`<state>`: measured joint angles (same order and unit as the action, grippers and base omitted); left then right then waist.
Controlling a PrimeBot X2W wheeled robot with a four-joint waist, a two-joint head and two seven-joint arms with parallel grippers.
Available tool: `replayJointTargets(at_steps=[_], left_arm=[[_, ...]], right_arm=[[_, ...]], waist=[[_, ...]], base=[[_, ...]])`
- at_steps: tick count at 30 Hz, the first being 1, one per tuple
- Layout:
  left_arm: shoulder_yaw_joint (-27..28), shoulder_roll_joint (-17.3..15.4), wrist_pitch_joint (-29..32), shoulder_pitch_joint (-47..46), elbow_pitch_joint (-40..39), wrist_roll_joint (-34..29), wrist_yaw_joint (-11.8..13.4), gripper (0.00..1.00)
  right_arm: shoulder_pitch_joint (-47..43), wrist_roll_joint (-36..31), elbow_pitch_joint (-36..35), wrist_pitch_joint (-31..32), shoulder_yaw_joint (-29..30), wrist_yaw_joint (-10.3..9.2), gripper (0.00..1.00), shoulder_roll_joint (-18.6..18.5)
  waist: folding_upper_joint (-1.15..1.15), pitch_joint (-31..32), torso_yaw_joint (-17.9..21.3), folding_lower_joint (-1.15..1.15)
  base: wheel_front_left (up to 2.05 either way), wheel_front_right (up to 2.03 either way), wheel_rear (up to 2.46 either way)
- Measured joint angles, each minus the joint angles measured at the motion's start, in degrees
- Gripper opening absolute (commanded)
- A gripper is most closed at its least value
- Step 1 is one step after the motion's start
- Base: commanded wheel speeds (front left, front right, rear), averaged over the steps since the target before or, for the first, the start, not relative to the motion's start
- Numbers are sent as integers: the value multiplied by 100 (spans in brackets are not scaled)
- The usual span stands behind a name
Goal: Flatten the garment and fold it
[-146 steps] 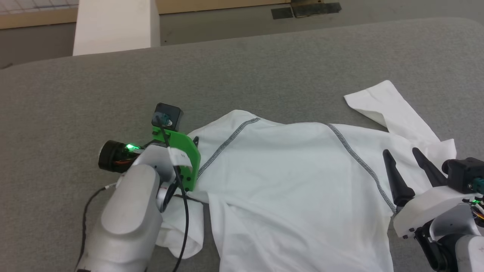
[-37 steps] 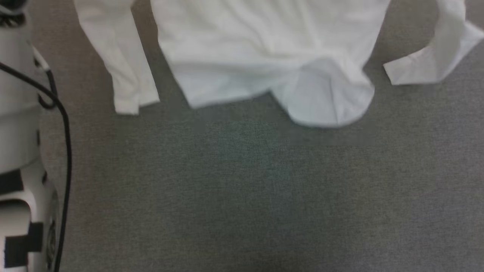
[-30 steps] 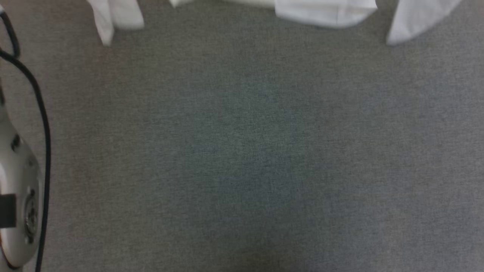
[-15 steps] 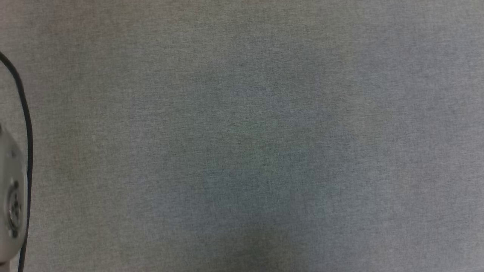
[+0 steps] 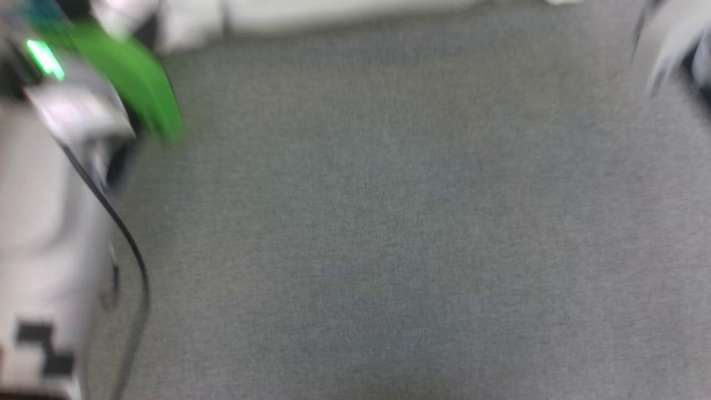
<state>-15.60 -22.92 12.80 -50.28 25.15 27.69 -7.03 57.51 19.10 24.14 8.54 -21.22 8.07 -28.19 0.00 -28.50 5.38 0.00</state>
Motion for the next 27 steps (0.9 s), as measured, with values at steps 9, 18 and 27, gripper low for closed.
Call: replayJointTargets(at_steps=[9,18,27], left_arm=[[-379,-4,719,2541,-1162,740,12,0],[-399,-7,1134,4137,-2178,1074,544,0],[-465,-118,1591,5109,-2772,1324,946,0]], right_arm=[[-2956,753,-1381,792,661,-2,0,-385],[-4857,446,-2418,1483,1739,-2,0,187],[-6068,186,-2673,2444,2520,-2,0,1038]], waist=[[0,806,-71,-1],[0,1375,-121,-1],[0,1732,-185,-1]], base=[[0,0,0],[0,0,0],[0,0,0]])
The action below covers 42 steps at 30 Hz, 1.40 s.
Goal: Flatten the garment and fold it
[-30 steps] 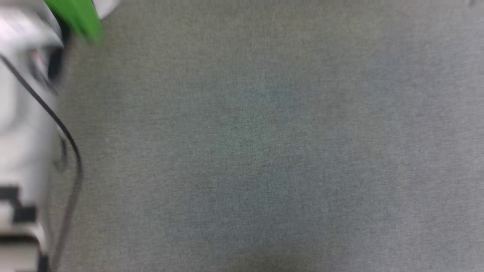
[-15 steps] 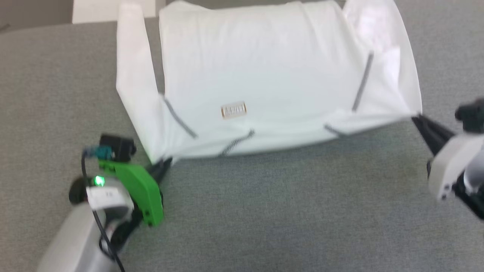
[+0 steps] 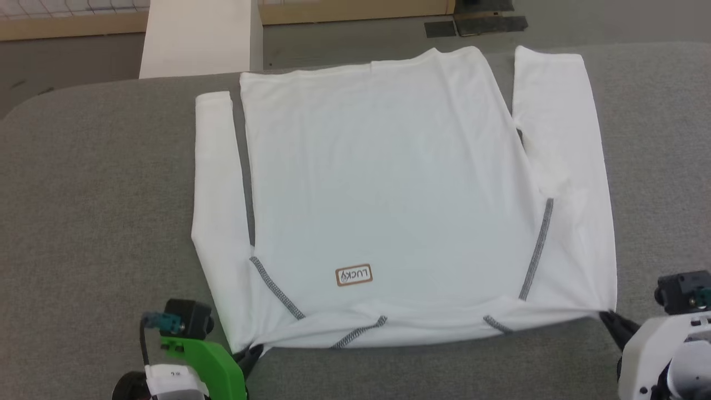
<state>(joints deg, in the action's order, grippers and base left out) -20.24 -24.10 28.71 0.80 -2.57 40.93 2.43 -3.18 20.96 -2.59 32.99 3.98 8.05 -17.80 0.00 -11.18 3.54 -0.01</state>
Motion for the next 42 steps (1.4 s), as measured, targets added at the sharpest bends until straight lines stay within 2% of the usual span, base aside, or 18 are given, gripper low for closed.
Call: replayJointTargets(at_steps=[8,13,19,20,21,23,30,36,42], left_arm=[[88,-19,-5,425,-129,45,260,0],[45,29,-16,550,-140,87,318,0],[4,151,-189,556,23,104,286,0],[14,207,-294,556,53,104,285,25],[27,261,-393,558,96,113,281,100],[65,343,-530,563,189,174,253,100],[103,449,-732,618,331,349,166,100],[236,463,-1066,732,328,405,63,100],[511,579,-2022,689,210,212,16,100]], right_arm=[[-767,29,-493,1093,437,-1,0,619],[-821,-122,-534,1082,445,-7,0,784],[-763,-237,25,576,243,-9,0,824],[-750,-232,90,491,233,-9,0,826],[-741,-224,127,408,229,-9,40,824],[-743,-223,171,300,225,-9,100,810],[-925,-226,36,120,525,-46,100,750],[-1181,-298,-335,-146,826,-46,100,962],[-1187,-443,-559,-1199,847,-46,100,1178]], waist=[[0,138,-42,0],[0,142,-6,0],[0,126,-10,0],[0,133,-16,0],[0,146,-22,0],[0,188,-30,0],[0,412,-75,0],[0,602,-159,1],[0,732,-232,1]], base=[[0,0,0],[0,0,0],[0,0,0],[0,0,0],[0,0,0],[0,0,0],[0,0,0],[0,0,0],[0,0,0]])
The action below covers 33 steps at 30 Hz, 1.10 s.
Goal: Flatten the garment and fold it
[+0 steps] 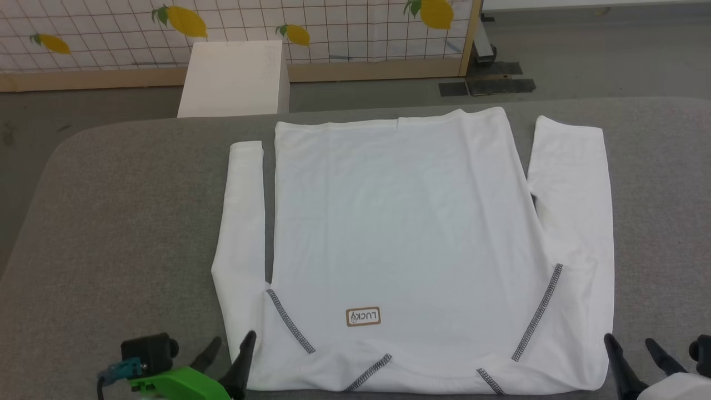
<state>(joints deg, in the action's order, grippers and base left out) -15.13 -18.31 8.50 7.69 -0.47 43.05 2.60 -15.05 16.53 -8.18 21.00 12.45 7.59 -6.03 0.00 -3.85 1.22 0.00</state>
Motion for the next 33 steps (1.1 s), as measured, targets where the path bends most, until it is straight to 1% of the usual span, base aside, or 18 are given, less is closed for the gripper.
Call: replayJointTargets(at_steps=[2,5,8,10,13,15,19,21,26,29,33], left_arm=[[49,38,-307,-127,21,-198,0,100],[67,49,-682,-576,153,-498,-12,100],[27,-12,-837,-1232,398,-694,-180,100],[-4,-122,-859,-1763,624,-833,-347,100],[-18,-332,-742,-2523,926,-946,-544,100],[20,-415,-591,-3006,1115,-903,-638,100],[12,-766,-46,-3984,1486,-869,-798,100],[1,-939,280,-4430,1660,-837,-839,100],[21,-1113,1056,-5236,2058,-661,-858,100],[93,-1176,1478,-5534,2265,-554,-687,100],[146,-1248,2112,-5740,2499,-448,-396,100]], right_arm=[[35,-66,-4,-413,-44,-1,100,23],[206,-199,0,-1036,-116,-1,100,54],[487,-298,13,-1533,-283,-1,100,48],[708,-352,37,-1802,-386,0,100,27],[1007,-357,88,-1987,-543,0,100,-15],[1209,-357,114,-2054,-648,0,100,-36],[1644,-352,107,-2136,-816,0,100,-88],[1828,-343,93,-2189,-860,0,100,-96],[2091,-326,86,-2292,-983,-1,100,-78],[2234,-299,118,-2351,-1068,0,100,-40],[2362,-283,202,-2413,-1121,0,100,-8]], waist=[[0,3,-5,0],[0,-44,10,0],[0,-156,47,0],[0,-278,87,0],[0,-493,159,0],[0,-652,214,0],[0,-1027,360,0],[0,-1232,447,1],[0,-1687,662,1],[0,-1932,810,1],[0,-2198,1026,1]], base=[[0,0,0],[0,0,0],[0,0,0],[0,0,0],[0,0,0],[0,0,0],[0,0,0],[0,0,0],[0,0,0],[0,0,0],[0,0,0]])
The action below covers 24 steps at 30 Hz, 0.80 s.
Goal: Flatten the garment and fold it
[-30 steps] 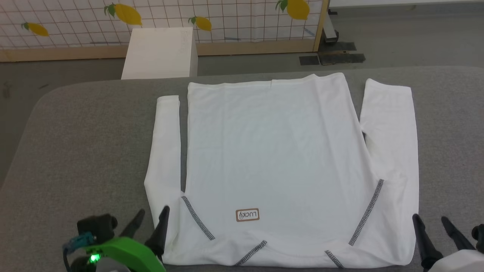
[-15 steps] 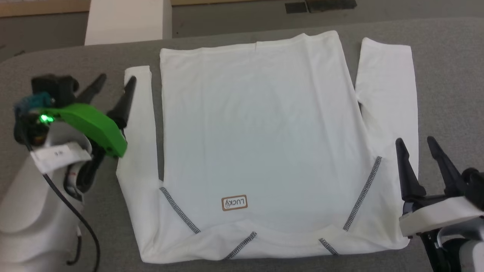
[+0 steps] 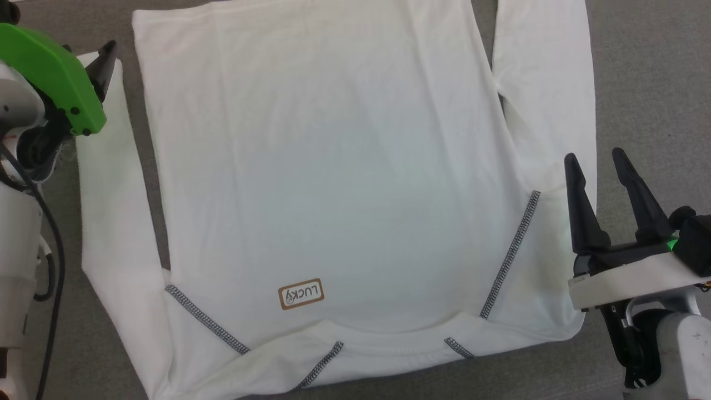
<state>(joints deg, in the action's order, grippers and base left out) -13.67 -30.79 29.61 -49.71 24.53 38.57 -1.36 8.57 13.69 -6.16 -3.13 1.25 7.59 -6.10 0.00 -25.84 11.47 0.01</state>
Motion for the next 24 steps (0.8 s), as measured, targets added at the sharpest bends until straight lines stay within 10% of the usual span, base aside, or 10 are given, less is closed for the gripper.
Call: replayJointTargets(at_steps=[12,13,14,17,24], left_arm=[[-26,-176,969,-15,130,-33,882,96],[-22,-192,971,-3,124,-43,951,86],[-9,-210,972,19,124,-53,1014,50],[13,-271,1007,86,102,-68,1101,7],[64,-246,552,241,75,-49,1011,0]], right_arm=[[92,43,158,-101,-75,0,100,38],[93,43,164,-101,-76,0,100,40],[93,43,167,-100,-75,0,100,41],[93,43,168,-93,-63,0,100,41],[93,42,170,-34,-57,0,100,40]], waist=[[0,-360,380,0],[0,-349,381,0],[0,-335,376,0],[0,-298,343,0],[0,-154,247,0]], base=[[0,0,0],[0,0,0],[0,0,0],[0,0,0],[0,0,0]])
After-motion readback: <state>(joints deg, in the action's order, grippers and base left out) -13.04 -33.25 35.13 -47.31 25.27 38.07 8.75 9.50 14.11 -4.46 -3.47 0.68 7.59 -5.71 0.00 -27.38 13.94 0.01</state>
